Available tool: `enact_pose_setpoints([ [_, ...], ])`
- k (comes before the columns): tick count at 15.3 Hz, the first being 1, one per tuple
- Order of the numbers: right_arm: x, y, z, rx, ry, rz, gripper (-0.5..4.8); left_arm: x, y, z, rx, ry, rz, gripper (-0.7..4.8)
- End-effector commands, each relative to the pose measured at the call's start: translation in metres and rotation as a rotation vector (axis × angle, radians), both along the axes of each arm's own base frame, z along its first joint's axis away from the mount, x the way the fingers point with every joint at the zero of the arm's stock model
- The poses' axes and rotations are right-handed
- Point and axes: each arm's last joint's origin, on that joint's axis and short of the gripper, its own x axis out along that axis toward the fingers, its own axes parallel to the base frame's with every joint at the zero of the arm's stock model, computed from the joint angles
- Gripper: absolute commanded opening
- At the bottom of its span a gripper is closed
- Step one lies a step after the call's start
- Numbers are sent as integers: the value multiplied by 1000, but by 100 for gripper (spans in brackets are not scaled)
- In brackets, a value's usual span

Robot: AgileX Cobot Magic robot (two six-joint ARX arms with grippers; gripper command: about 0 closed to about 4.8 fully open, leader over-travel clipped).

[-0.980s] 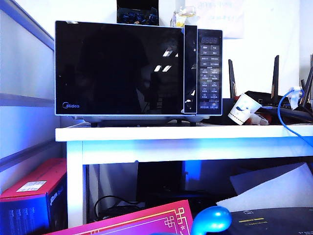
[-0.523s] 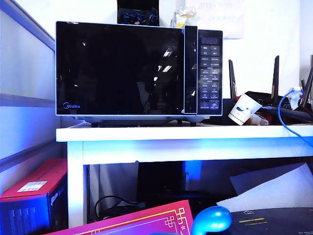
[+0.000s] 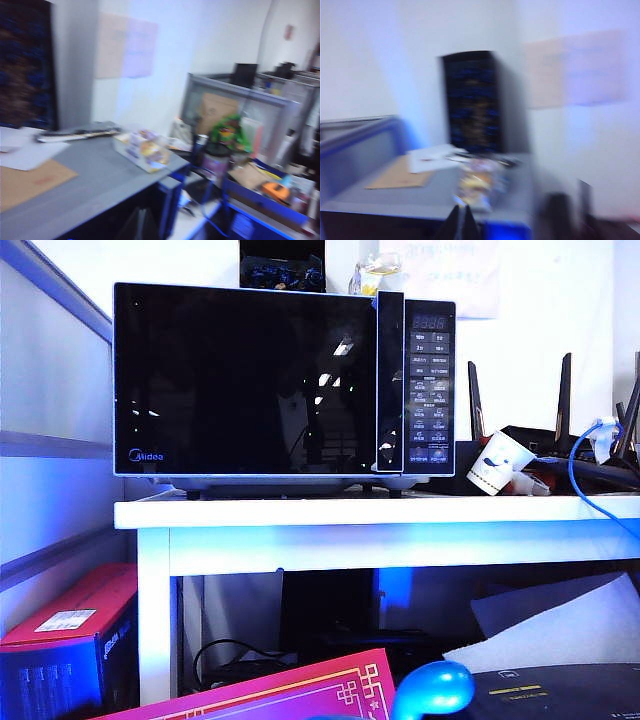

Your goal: Open the microwave door, place the box of snacks from the top of the microwave inside, then close the microwave door.

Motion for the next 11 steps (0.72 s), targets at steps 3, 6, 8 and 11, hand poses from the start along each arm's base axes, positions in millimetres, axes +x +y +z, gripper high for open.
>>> enact_pose_setpoints([
  [3,78,15,-34,-48,183,239,-4,14,-17,-4,6,-7,-17,-5],
  [6,124,47,-76,-159,311,139,350,13,-18,-1,0,-42,-15,-5],
  [8,133,66,-89,-221,326,66,347,13,-18,0,-1,-56,-15,-5],
  [11,153,98,-110,-210,273,-41,347,13,-18,2,-3,-73,-8,-5],
])
